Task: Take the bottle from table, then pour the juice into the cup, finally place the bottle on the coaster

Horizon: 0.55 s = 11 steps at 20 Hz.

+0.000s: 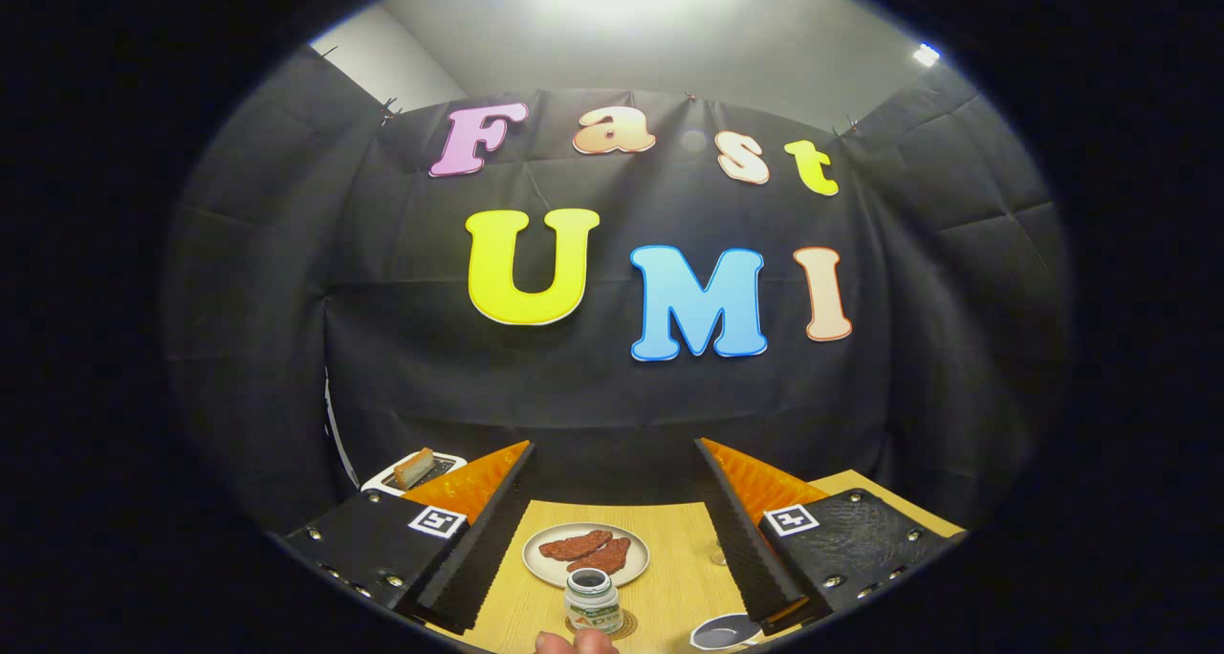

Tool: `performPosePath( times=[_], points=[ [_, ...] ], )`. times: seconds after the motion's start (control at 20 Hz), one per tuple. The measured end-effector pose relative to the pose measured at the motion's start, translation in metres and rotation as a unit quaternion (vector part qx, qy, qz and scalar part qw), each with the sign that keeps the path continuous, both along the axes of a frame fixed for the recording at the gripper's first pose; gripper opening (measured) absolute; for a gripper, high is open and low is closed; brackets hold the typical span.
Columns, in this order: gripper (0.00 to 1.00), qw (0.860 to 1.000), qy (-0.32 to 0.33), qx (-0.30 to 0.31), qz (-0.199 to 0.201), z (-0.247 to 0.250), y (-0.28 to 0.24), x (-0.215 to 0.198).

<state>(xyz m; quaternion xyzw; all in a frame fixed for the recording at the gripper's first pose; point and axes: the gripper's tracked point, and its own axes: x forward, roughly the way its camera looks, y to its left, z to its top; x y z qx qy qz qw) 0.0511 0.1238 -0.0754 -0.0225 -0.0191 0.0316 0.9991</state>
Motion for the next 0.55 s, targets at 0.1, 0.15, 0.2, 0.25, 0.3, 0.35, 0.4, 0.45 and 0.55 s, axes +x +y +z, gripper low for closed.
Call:
performPosePath(
  times=[0.1,0.15,0.2,0.25,0.3,0.35,0.4,0.45,0.55],
  points=[
    [0.98,1.0,-0.005,0.009,-0.001,0.029,-0.011,-0.011],
    [0.97,1.0,-0.006,0.013,0.008,0.044,-0.013,-0.014],
    [0.97,1.0,-0.006,0.017,0.019,0.056,-0.014,-0.017],
    [0.97,0.999,-0.009,0.018,0.029,0.068,-0.017,-0.019],
    [0.98,0.999,-0.009,0.017,0.034,0.079,-0.025,-0.022],
    [0.98,0.999,-0.014,0.017,0.034,0.088,-0.035,-0.024],
    [0.97,0.999,-0.017,0.02,0.034,0.093,-0.045,-0.027],
    [0.97,0.999,-0.015,0.029,0.037,0.092,-0.054,-0.029],
    [0.97,0.999,-0.01,0.035,0.04,0.082,-0.075,-0.031]
  ],
)
